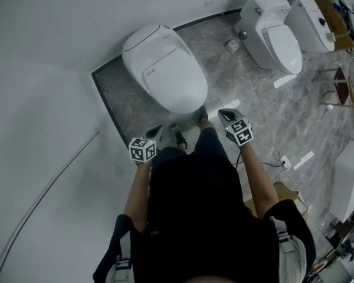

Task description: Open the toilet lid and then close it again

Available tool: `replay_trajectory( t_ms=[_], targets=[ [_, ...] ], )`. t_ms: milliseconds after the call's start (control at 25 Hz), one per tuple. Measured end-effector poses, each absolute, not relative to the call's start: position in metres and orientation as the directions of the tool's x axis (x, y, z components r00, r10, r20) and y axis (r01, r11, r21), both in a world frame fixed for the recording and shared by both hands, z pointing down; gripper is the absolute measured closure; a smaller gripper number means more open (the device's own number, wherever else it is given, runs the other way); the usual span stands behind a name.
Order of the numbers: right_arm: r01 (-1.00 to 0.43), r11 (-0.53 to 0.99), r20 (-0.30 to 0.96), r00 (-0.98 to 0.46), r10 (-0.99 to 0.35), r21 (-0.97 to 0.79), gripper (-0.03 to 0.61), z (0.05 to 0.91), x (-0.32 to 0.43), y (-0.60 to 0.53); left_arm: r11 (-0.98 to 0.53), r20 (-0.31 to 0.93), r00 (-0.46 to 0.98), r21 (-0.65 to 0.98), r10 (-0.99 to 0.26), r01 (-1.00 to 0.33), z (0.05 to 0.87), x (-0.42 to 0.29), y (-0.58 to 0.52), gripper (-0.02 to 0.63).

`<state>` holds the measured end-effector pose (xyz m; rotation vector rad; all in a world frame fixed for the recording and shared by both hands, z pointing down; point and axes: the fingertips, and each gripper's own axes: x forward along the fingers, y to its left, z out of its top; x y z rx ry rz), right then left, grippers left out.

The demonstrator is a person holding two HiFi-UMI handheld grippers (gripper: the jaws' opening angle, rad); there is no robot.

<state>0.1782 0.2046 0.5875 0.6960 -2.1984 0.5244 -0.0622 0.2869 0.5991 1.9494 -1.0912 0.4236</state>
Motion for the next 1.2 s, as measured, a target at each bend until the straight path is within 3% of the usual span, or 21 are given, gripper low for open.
replay_trajectory(
  t_ms=[880, 1200],
  targets=[
    [-0.584, 0.762, 0.818, -0.560, -0.130, -0.278, 0.574, 0.707, 0.199, 0.143, -0.046, 0.692, 0.525, 0.583, -0.495, -0.811, 0.688, -0.046, 0.243, 0.594],
    [-0.563, 0.763, 0.822, -0.564, -0.076, -0.316, 0.574, 0.765, 0.191, 0.125, 0.016, 0.670, 0.502, 0.608, -0.547, -0.794, 0.738, -0.046, 0.218, 0.594]
  ],
)
